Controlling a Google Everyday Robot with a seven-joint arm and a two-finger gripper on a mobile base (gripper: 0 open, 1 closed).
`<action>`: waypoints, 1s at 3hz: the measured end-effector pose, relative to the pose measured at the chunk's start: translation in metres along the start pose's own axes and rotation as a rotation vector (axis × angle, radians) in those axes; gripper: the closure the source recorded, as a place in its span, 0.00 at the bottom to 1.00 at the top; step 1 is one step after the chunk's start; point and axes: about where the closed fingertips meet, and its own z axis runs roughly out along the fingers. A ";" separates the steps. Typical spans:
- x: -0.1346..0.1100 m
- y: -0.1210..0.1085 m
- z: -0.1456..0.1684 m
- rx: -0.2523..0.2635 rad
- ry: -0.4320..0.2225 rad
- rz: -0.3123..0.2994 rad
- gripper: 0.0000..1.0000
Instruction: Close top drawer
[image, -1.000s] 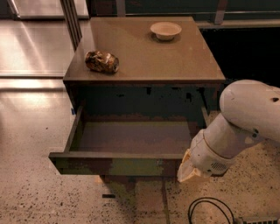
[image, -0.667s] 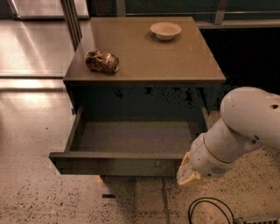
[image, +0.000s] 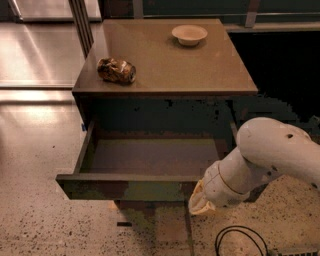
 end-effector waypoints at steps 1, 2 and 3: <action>-0.017 -0.028 0.037 -0.032 -0.010 -0.067 1.00; -0.016 -0.028 0.037 -0.032 -0.011 -0.065 1.00; -0.013 -0.038 0.041 -0.021 -0.028 -0.050 1.00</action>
Offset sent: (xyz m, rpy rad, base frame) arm 0.0419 0.0502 -0.0389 0.0127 0.0139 0.1107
